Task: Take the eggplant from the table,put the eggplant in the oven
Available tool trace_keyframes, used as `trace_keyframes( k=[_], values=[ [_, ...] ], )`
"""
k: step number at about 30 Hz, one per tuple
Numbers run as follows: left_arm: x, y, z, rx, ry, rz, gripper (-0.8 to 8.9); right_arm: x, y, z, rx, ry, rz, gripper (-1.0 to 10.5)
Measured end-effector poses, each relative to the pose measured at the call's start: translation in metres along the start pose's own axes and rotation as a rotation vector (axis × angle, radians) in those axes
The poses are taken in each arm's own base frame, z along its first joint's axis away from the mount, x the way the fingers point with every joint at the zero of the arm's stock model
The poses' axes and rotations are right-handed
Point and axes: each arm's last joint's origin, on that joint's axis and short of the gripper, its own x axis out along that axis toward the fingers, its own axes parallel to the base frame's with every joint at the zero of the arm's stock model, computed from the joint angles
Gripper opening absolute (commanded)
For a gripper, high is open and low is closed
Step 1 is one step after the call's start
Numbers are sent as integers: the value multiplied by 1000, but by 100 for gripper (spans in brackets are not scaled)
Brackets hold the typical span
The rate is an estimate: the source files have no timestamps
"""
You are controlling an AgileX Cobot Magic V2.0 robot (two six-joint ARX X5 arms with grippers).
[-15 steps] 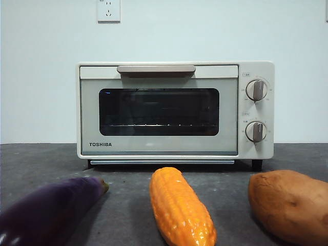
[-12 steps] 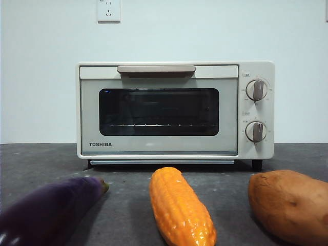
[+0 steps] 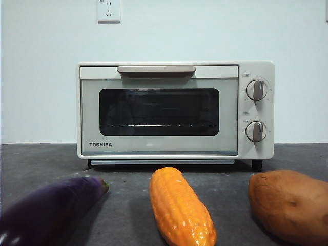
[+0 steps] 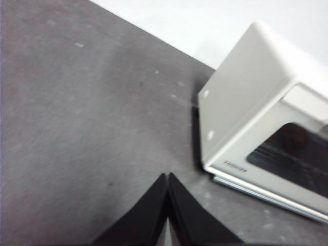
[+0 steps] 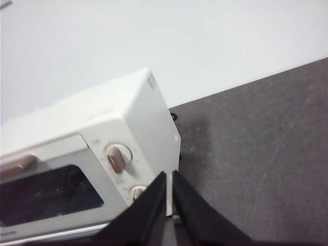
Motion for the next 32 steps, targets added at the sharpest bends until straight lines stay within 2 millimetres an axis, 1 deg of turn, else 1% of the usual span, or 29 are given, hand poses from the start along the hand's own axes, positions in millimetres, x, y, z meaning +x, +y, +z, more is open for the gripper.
trace_keyframes(
  k=[4,9,14,16,18,22,24,29,32],
  values=[
    [1,-12,21,13,27,-59,6,0,11,24,3,30,-8,4],
    [7,-25,42,26,105,-118,6,6,21,47,-3,137,1,4],
    [14,-33,56,45,200,-167,6,14,30,65,-36,253,9,10],
    [18,-34,60,51,243,-169,6,18,33,72,-51,311,25,46],
    [22,-36,63,53,283,-178,6,22,35,77,-62,370,27,126],
    [31,-35,63,55,357,-182,6,30,37,83,-61,468,2,326],
    [34,-36,63,61,374,-188,6,35,36,83,-55,508,-11,384],
    [39,-37,60,66,403,-201,6,45,33,80,-25,553,-30,389],
    [40,-38,59,69,414,-205,6,48,34,78,23,585,10,389]
  ],
)
